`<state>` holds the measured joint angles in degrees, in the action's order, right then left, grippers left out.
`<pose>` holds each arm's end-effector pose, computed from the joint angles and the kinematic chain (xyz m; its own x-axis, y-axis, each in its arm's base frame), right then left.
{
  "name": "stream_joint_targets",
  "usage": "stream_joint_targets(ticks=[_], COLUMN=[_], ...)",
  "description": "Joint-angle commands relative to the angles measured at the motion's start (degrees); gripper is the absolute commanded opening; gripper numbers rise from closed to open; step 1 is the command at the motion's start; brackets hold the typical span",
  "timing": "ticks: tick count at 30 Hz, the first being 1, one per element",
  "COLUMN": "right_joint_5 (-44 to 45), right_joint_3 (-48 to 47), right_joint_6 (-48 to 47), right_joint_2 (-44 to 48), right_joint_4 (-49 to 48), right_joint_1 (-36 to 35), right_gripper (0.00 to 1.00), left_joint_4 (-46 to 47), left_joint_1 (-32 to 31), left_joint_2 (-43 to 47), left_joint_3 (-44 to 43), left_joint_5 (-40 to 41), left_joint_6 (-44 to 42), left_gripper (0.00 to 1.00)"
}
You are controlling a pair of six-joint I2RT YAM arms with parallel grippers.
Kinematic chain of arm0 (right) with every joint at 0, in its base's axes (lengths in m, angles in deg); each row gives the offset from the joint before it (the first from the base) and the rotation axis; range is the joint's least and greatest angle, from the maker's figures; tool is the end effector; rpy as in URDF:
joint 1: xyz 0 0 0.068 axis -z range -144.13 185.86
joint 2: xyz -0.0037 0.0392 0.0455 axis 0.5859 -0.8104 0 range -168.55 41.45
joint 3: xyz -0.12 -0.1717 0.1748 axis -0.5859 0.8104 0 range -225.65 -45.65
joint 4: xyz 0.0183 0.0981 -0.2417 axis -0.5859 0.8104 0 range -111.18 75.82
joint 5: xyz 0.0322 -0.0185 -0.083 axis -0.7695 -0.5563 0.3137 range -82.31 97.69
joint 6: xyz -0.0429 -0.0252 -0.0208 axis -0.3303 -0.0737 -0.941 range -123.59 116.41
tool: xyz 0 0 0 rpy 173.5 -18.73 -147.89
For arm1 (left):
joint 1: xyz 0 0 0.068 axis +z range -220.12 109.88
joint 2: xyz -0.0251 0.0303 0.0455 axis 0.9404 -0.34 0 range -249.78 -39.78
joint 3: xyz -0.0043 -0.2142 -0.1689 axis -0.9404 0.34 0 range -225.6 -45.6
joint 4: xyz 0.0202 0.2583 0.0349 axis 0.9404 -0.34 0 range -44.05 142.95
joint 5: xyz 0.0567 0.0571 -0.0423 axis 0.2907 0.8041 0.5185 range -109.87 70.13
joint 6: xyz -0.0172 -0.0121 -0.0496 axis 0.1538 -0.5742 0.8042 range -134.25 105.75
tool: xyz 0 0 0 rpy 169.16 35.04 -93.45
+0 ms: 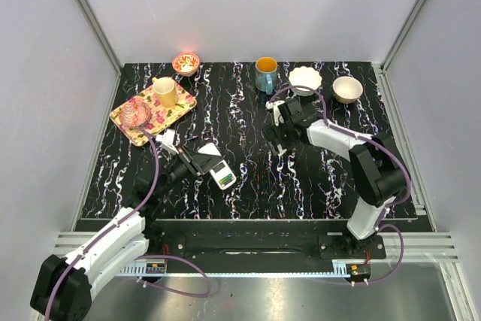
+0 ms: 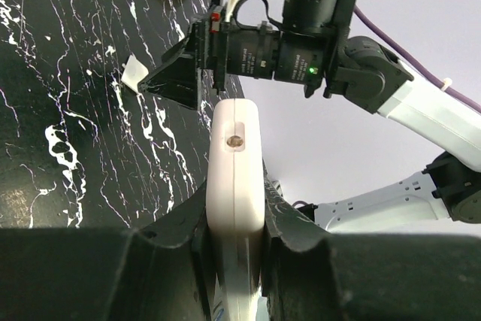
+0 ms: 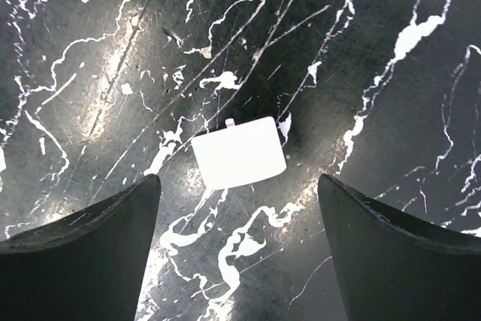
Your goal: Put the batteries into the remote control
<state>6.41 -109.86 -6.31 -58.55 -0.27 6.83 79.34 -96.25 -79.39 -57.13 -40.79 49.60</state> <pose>0.3143 0.1754 0.1872 -0.7065 -0.4464 -0.5492 -0.5301 0.8479 -0.0074 0.1454 -0.0855 0.2164 -0.6685 -0.6060 -0.4310 0.2988 0.3119 -0.9019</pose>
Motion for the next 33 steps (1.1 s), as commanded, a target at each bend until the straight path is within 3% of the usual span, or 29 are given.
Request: stream_joint_targets(ticks=[1,26,30,33], right_joint_5=[-2.8,-3.4,-3.0,-2.7], right_joint_3=[-3.2,-4.8,-5.1,-5.6], right_joint_6=[-6.2,-8.3,-7.6,-5.6], right_joint_2=[-1.9,-8.0,-8.3,-7.8], right_joint_4=[-0.1,1.4,2.4,3.5], right_joint_1=[-0.3,-0.4,-0.3,-0.4], right_gripper=[0.89,0.75,0.69,0.59], left_joint_4=[4.9,6.5,6.0,6.0], left_joint_1=[-0.2,-0.2,-0.2,-0.2], left_joint_2=[-0.1,-2.3,-2.6,-2.7], left_joint_3=[-1.7,-1.6,-1.7,-1.8], left_joint_5=[-1.7,-2.0,-1.9,-1.7], left_joint_6=[-0.9,-0.6,-0.5,-0.7], left_gripper=[0.0,0.0,0.0,0.0])
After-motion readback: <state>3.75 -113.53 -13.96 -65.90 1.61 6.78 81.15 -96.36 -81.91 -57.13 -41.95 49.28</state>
